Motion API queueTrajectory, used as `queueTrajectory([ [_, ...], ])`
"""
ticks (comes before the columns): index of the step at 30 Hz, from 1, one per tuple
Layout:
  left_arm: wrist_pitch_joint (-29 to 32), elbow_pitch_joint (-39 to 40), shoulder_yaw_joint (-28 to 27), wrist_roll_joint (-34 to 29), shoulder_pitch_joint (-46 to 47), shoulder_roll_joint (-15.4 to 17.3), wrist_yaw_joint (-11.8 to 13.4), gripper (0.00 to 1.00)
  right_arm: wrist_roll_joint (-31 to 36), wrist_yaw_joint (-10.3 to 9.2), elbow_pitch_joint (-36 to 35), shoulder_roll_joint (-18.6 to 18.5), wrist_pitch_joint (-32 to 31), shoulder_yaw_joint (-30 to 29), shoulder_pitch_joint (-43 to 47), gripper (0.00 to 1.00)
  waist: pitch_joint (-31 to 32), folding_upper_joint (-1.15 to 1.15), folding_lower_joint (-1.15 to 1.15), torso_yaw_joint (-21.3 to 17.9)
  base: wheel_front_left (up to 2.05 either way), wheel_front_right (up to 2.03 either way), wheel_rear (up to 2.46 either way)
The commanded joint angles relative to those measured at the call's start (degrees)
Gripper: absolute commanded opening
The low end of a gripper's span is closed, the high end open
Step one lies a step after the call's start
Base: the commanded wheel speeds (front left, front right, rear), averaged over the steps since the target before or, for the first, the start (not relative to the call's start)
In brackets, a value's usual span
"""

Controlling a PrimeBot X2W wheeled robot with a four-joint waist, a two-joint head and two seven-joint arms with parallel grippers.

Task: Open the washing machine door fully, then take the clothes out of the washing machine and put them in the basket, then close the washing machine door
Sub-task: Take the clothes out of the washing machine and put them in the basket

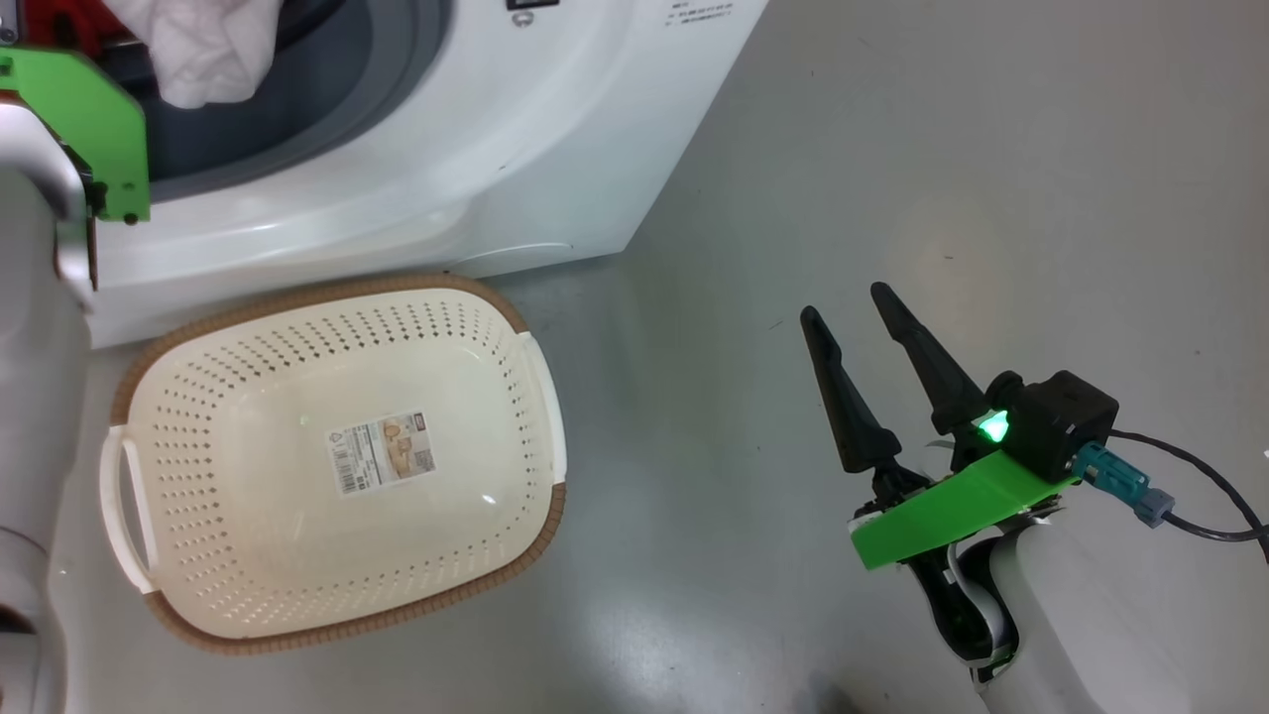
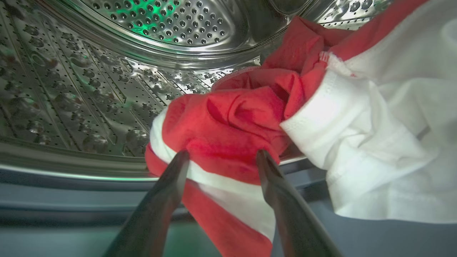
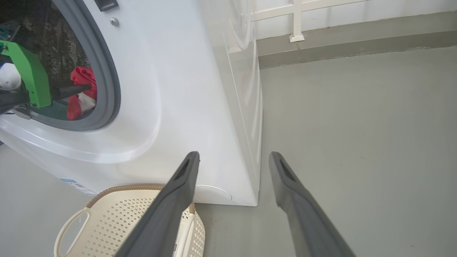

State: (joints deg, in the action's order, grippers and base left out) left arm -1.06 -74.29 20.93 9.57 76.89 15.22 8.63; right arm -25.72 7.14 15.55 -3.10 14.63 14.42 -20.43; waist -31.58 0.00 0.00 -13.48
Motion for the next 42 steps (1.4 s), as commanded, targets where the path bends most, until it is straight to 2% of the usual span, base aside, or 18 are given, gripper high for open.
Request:
queueTrajectory([
  [1,0.26,0.83,-0.14,-0.03,1.58,2.95,0.84,1.0,-0.8,0.35,-1.6,0.22,0.37,1.48,-0.36,1.0,-0.24,0.0,0.0,-0.37,0.0,0.0,0.0],
  [6,0.5,0.75,0.28,-0.02,1.61,3.35,1.37,1.0,-0.96,0.35,-1.69,0.22,0.37,1.49,-0.41,1.0,-0.44,0.0,0.0,-0.7,0.0,0.0,0.0],
  [7,0.58,0.74,0.39,-0.03,1.61,3.45,1.51,0.94,-0.99,0.35,-1.7,0.22,0.37,1.53,-0.44,1.0,-0.45,0.0,0.0,-0.79,0.0,0.0,0.0],
  [8,0.79,0.71,0.55,-0.07,1.6,3.54,1.62,0.81,-1.02,0.35,-1.69,0.22,0.37,1.56,-0.45,1.0,-0.43,0.0,0.0,-0.85,0.0,0.0,0.0],
  [9,1.07,0.69,0.73,-0.12,1.6,3.61,1.63,0.56,-1.04,0.35,-1.69,0.22,0.37,1.59,-0.45,1.0,-0.44,0.0,0.0,-0.91,0.0,0.0,0.0],
  [10,1.23,0.68,0.82,-0.09,1.63,3.71,1.69,0.47,-1.06,0.35,-1.69,0.22,0.37,1.62,-0.46,1.0,-0.45,0.0,0.0,-0.98,0.0,0.0,0.0],
  [11,1.32,0.66,0.97,-0.14,1.65,3.82,1.84,0.42,-1.09,0.35,-1.7,0.22,0.37,1.64,-0.46,1.0,-0.44,0.0,0.0,-1.04,0.0,0.0,0.0],
  [13,1.67,0.64,1.18,-0.09,1.71,3.97,1.83,0.09,-1.11,0.35,-1.74,0.22,0.37,1.58,-0.48,1.0,-0.46,0.0,0.0,-1.13,0.0,0.0,0.0],
  [14,1.78,0.63,1.27,-0.06,1.76,4.06,1.81,0.0,-1.1,0.35,-1.77,0.22,0.37,1.51,-0.49,1.0,-0.47,0.0,0.0,-1.14,0.0,0.0,0.0],
  [21,1.05,0.58,1.22,1.02,2.35,5.02,0.14,0.0,-1.04,0.35,-1.63,0.22,0.37,1.01,-0.77,1.0,-0.22,0.0,0.0,-0.82,0.0,0.0,0.0],
  [33,-10.47,0.71,-4.6,9.51,-1.0,1.56,-5.62,0.0,0.61,0.35,-0.86,0.23,0.37,-0.79,-0.28,1.0,3.48,0.0,0.0,3.32,0.0,0.0,0.0],
  [42,-13.84,3.15,-8.17,14.07,-5.14,-1.05,-10.02,0.0,1.83,0.35,-0.28,0.23,0.37,-2.17,1.18,1.0,6.68,0.0,0.0,5.49,0.0,0.0,0.0],
])
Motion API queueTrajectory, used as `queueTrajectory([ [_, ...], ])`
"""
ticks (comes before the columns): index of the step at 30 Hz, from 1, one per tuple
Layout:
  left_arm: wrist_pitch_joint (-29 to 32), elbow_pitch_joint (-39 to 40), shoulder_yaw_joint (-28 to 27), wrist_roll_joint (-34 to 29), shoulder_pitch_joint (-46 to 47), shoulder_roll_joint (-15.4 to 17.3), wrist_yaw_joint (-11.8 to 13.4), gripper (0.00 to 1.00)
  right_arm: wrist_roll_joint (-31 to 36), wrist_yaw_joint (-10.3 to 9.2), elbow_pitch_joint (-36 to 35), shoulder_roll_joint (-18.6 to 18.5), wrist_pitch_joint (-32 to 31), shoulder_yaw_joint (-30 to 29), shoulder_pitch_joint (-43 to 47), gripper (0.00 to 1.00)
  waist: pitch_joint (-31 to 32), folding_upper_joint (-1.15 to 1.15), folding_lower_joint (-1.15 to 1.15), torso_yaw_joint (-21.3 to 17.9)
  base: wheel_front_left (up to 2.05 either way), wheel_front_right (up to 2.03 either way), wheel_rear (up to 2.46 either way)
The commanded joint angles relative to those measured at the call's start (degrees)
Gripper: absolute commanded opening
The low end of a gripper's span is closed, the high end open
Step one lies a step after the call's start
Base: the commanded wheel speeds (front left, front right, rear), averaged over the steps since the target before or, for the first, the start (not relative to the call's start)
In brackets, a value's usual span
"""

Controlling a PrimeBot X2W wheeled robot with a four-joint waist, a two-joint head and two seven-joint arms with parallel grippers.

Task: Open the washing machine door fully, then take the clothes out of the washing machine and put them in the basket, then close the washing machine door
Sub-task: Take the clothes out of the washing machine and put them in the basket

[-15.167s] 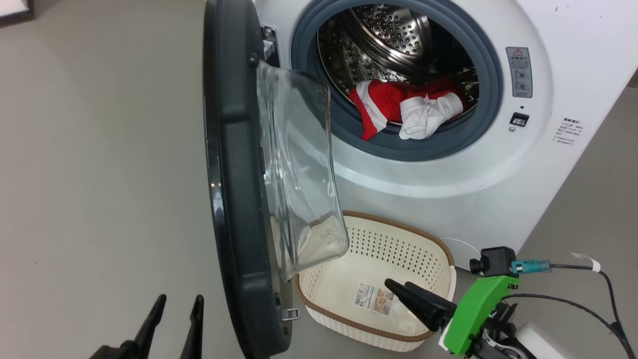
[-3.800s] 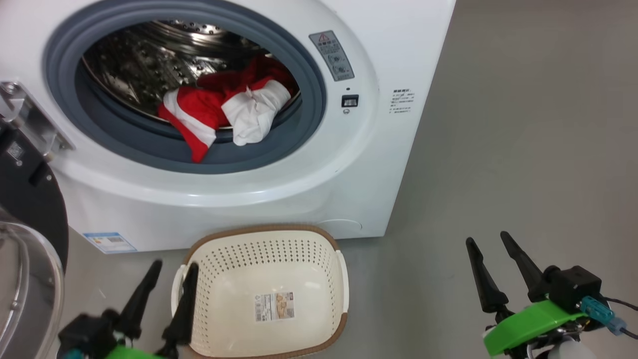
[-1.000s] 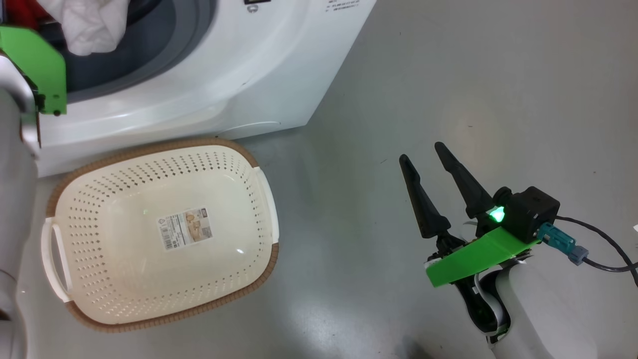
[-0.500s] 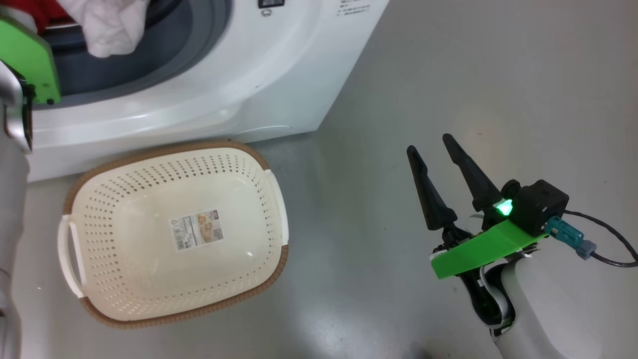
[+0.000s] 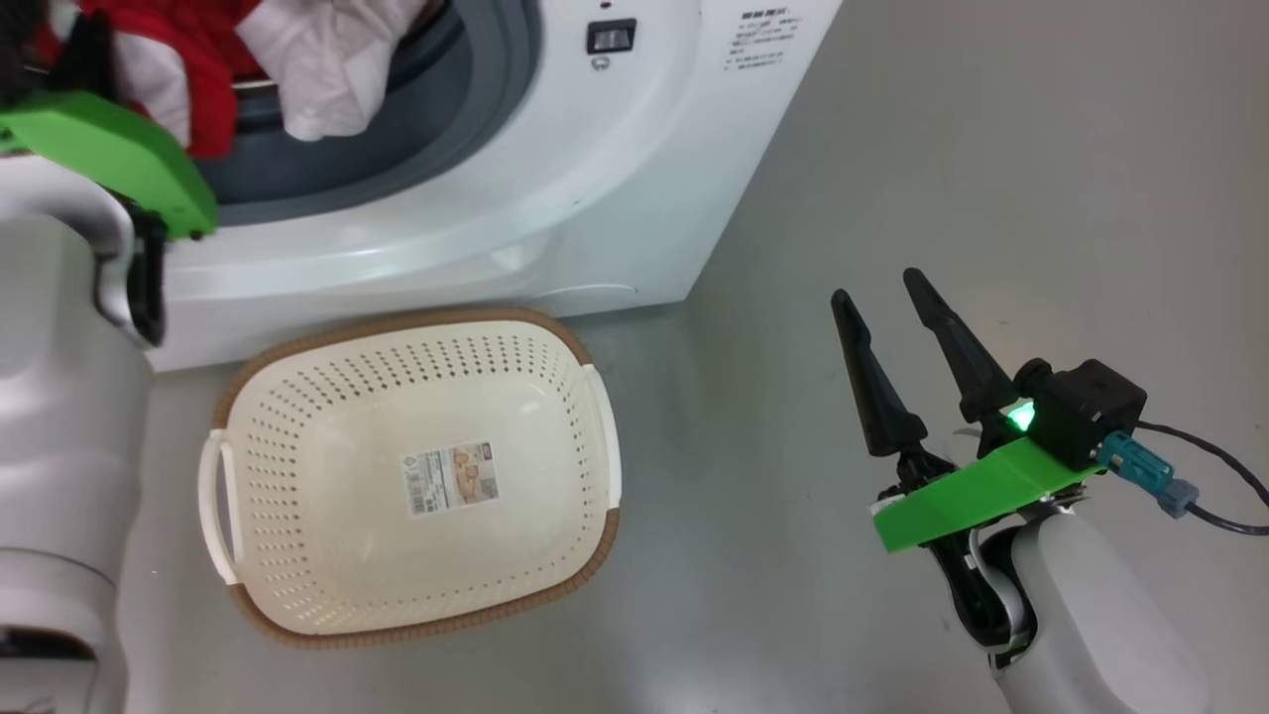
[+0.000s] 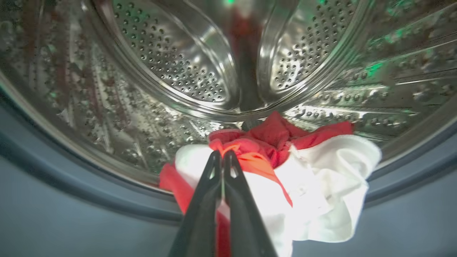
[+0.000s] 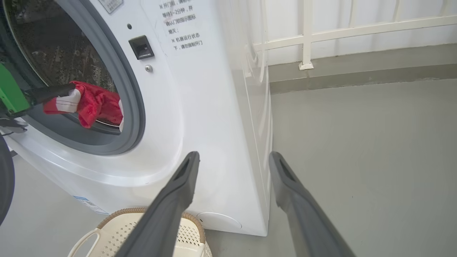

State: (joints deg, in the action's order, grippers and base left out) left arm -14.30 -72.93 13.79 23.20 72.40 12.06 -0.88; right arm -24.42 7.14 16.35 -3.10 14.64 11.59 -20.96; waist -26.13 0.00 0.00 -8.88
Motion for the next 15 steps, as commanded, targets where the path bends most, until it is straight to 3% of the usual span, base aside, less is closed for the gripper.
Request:
queueTrajectory([
  [1,-0.64,3.28,-1.57,0.78,-1.35,2.03,-0.89,0.0,0.63,0.35,-1.04,0.23,0.36,0.49,1.93,1.0,1.61,0.0,0.0,1.02,0.0,0.0,0.0],
  [15,-0.69,26.31,-8.61,-1.67,-19.78,-0.56,-2.97,0.0,2.81,0.35,-0.63,0.23,0.36,-3.16,6.46,1.0,7.73,0.0,0.0,2.77,0.0,0.0,0.0],
])
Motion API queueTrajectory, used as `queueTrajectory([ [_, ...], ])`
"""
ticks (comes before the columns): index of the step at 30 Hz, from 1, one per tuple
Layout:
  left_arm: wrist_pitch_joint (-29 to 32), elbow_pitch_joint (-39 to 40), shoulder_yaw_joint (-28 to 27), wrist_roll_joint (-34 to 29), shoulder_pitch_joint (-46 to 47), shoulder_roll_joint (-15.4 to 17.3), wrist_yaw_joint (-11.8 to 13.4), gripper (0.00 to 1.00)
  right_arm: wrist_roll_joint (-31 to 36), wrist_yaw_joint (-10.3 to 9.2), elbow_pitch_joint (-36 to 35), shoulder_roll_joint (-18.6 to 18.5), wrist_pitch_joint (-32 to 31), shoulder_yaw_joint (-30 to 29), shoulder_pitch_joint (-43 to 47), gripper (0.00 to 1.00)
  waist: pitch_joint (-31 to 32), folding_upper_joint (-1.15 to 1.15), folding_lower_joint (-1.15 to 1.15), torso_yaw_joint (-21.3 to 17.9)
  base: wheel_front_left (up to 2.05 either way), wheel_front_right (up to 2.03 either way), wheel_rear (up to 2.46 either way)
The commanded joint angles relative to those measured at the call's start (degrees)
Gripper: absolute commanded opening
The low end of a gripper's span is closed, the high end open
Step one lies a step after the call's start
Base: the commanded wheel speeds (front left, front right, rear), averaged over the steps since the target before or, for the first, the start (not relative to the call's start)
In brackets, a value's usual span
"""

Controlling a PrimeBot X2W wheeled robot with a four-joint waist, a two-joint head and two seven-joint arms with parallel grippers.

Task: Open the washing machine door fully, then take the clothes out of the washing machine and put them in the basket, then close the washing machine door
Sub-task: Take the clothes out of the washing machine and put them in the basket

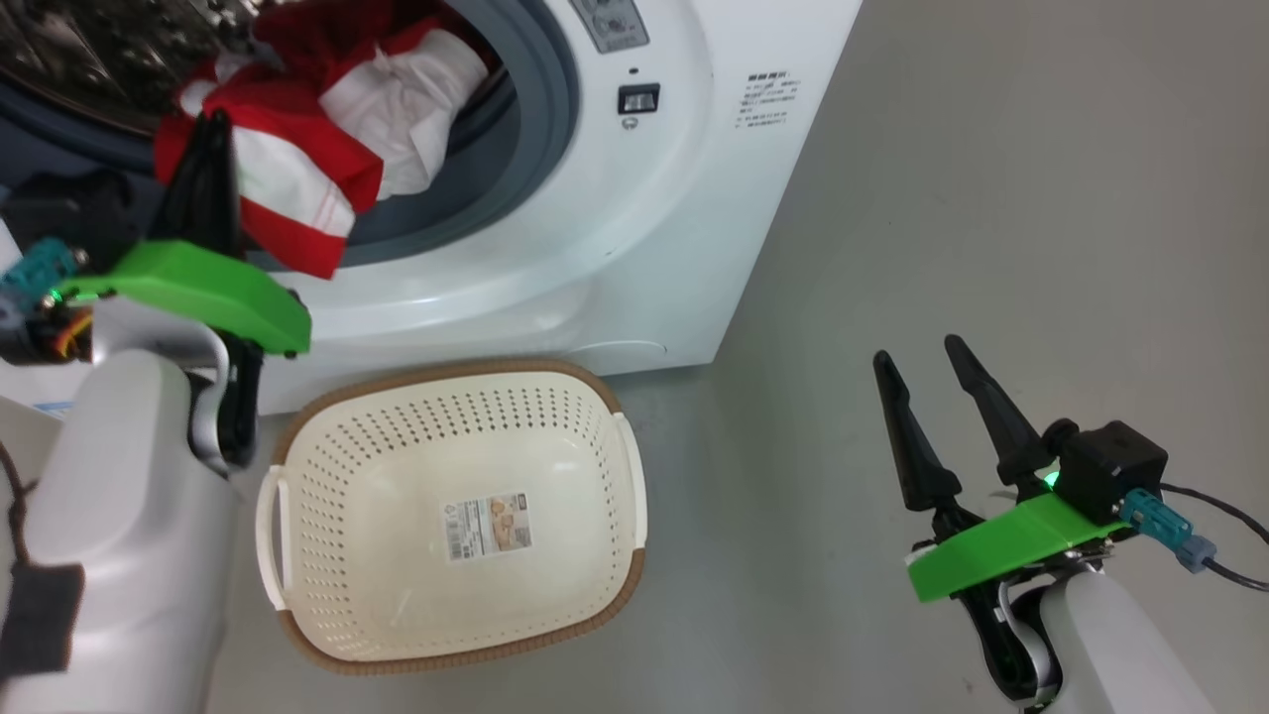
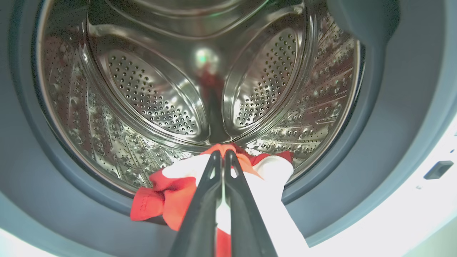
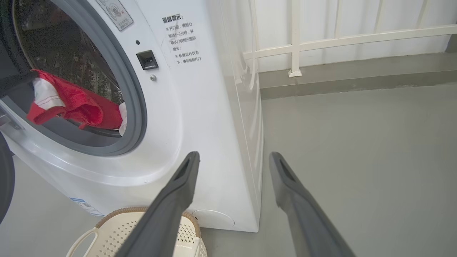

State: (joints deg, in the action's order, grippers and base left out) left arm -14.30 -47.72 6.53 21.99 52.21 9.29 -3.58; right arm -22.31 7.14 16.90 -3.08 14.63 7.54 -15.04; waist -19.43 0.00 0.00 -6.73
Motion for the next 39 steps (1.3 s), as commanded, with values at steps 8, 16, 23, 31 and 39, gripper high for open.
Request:
queueTrajectory([
  [8,-0.69,11.83,-4.97,-2.72,-7.9,-0.05,-1.04,0.0,1.8,0.35,-1.07,0.19,0.37,-1.1,3.16,1.0,3.83,0.0,0.0,2.19,0.0,0.0,0.0],
  [16,-0.7,21.95,-7.57,-3.88,-13.84,-1.18,-1.87,0.0,1.97,0.35,-1.45,-0.29,0.37,-2.26,4.95,1.0,5.51,0.0,0.0,3.39,0.0,0.0,0.0],
  [23,-0.7,30.56,-8.48,-4.32,-17.94,-2.02,-2.21,0.0,2.15,0.35,-1.76,-0.55,0.37,-2.98,5.69,1.0,6.21,0.0,0.0,4.29,0.0,0.0,0.0],
  [31,-0.44,39.6,-9.1,-4.19,-22.5,-2.03,-1.54,0.0,2.15,0.35,-1.97,-0.85,0.37,-3.2,6.4,1.0,7.04,0.0,0.0,4.64,0.0,0.0,0.0],
  [39,2.2,50.44,-9.28,-3.8,-26.51,-1.73,-0.27,0.0,2.22,0.35,-2.51,-1.02,0.37,-3.62,6.4,1.0,6.26,0.0,0.0,4.66,0.0,0.0,0.0],
])
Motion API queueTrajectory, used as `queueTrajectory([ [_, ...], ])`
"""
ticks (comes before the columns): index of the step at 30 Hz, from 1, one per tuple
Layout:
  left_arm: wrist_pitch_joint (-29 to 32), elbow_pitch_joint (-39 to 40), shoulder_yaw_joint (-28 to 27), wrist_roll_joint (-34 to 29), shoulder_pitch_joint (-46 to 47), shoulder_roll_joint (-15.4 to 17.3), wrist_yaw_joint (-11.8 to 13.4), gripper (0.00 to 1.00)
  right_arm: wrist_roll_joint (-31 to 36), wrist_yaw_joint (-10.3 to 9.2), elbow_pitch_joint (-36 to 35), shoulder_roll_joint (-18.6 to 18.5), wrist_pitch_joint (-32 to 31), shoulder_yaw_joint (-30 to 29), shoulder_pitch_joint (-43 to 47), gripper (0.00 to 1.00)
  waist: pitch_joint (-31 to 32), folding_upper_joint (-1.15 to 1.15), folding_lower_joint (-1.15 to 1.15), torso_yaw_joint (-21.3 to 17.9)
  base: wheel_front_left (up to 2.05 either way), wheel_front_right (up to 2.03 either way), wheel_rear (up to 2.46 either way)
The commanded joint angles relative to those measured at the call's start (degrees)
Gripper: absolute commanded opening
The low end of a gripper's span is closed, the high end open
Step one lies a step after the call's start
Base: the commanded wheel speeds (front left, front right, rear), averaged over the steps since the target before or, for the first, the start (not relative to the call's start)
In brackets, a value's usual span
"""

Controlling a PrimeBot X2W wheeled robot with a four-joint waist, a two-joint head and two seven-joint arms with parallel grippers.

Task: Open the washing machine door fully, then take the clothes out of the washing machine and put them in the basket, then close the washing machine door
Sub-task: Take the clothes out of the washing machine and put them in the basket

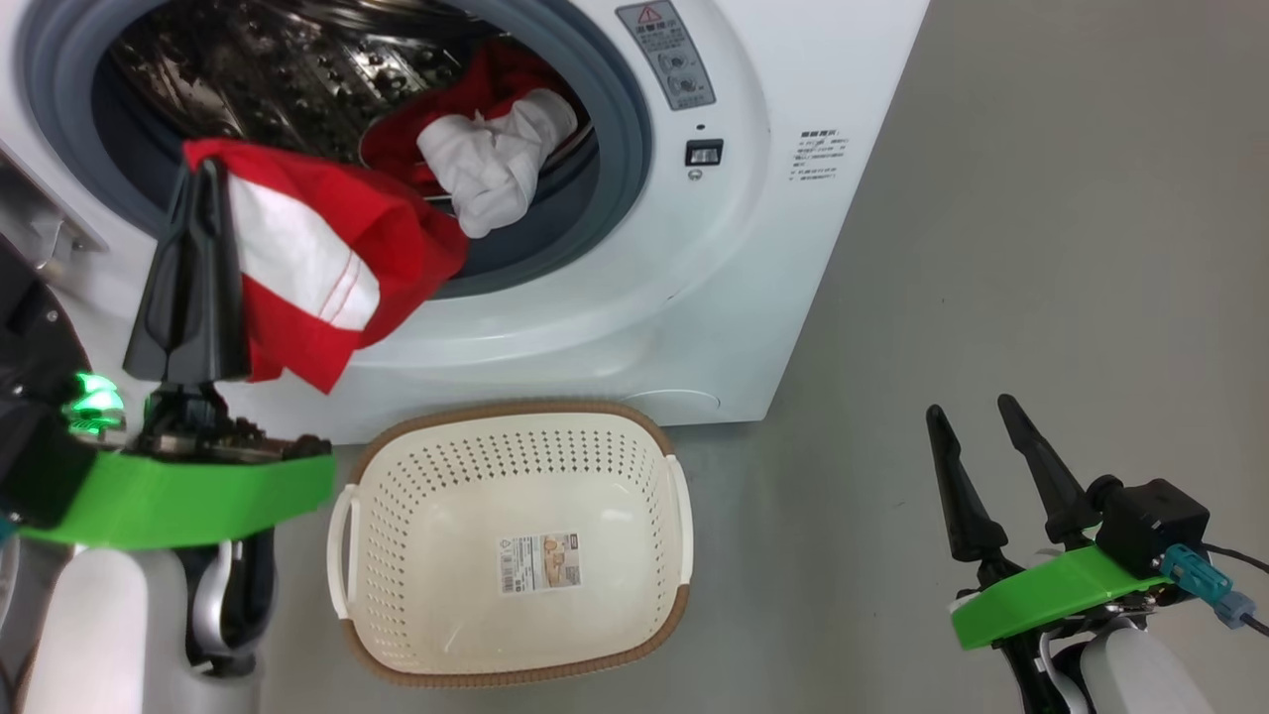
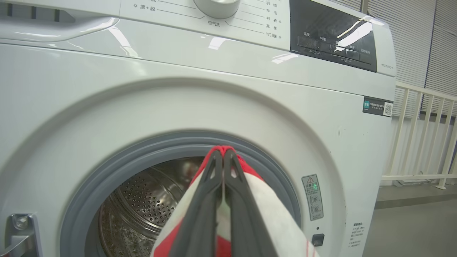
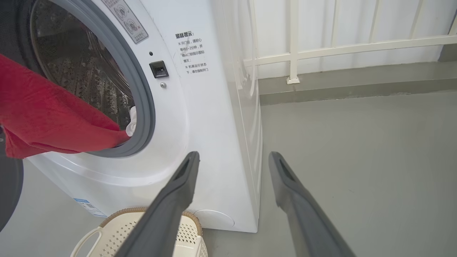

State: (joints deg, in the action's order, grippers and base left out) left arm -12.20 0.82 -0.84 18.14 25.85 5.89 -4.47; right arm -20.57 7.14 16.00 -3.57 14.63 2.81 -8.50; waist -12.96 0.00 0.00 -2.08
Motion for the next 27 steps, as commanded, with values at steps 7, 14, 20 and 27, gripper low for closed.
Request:
queueTrajectory([
  [7,1.77,5.21,-1.08,0.34,-3.72,1.36,1.16,0.0,0.62,0.35,-1.77,-0.35,0.37,1.14,-0.76,1.0,-1.45,0.0,0.0,-0.12,0.0,0.0,0.0],
  [14,1.21,-1.47,1.41,0.24,-8.24,0.84,0.38,0.0,0.63,0.35,-1.84,-0.08,0.37,1.42,-1.34,1.0,-2.65,0.0,0.0,-0.7,0.0,0.0,0.0],
  [20,-1.21,-11.83,3.33,-0.3,-8.8,0.27,-0.44,0.0,0.71,0.35,-2.08,0.18,0.37,1.64,-2.17,1.0,-4.53,0.0,0.0,-1.31,0.0,0.0,0.0],
  [27,-2.68,-25.84,5.16,-1.56,-5.38,0.58,-1.87,0.0,0.82,0.35,-2.33,0.46,0.37,2.16,-3.5,1.0,-7.39,0.0,0.0,-2.33,0.0,0.0,0.0],
])
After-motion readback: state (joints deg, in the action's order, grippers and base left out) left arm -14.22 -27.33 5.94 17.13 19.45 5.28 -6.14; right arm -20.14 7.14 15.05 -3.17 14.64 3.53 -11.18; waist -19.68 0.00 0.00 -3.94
